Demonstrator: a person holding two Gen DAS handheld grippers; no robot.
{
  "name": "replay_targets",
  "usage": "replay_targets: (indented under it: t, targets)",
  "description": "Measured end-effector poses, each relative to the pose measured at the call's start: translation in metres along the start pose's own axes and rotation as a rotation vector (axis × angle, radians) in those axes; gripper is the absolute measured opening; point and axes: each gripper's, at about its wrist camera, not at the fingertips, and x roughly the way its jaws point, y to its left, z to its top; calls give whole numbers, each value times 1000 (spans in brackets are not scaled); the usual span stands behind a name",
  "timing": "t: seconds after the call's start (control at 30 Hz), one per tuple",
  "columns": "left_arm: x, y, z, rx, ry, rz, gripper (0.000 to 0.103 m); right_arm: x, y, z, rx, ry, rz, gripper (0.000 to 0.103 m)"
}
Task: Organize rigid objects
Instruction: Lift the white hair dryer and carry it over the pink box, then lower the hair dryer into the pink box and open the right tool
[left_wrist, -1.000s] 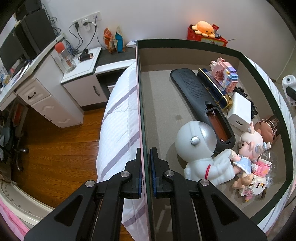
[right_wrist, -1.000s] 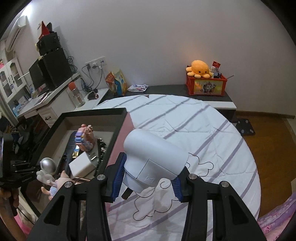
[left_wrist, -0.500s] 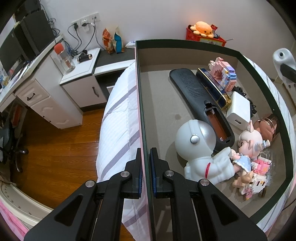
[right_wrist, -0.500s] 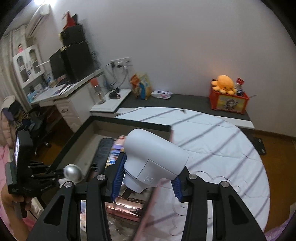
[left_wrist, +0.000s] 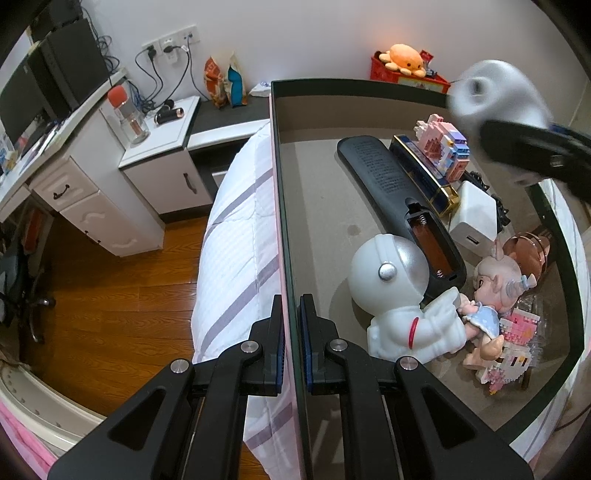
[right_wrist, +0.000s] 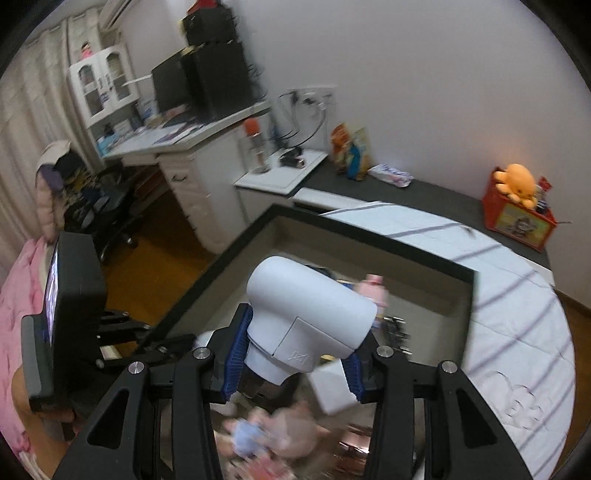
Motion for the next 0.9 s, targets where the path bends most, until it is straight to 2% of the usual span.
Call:
replay_targets:
  t: [0.23, 0.43, 0.8, 0.9]
  targets:
    - [1, 2, -1, 0, 0, -15, 7, 52, 20, 13, -32, 103, 27, 46]
    - [1, 5, -2, -1, -3, -33, 9, 80, 25, 10, -40, 173, 55, 46]
    - [1, 5, -4, 5, -7, -38, 9, 77, 35, -1, -88, 225, 76, 46]
    - [2, 4, -4, 4, -8, -35, 9, 77, 34, 2, -77, 196, 91, 46]
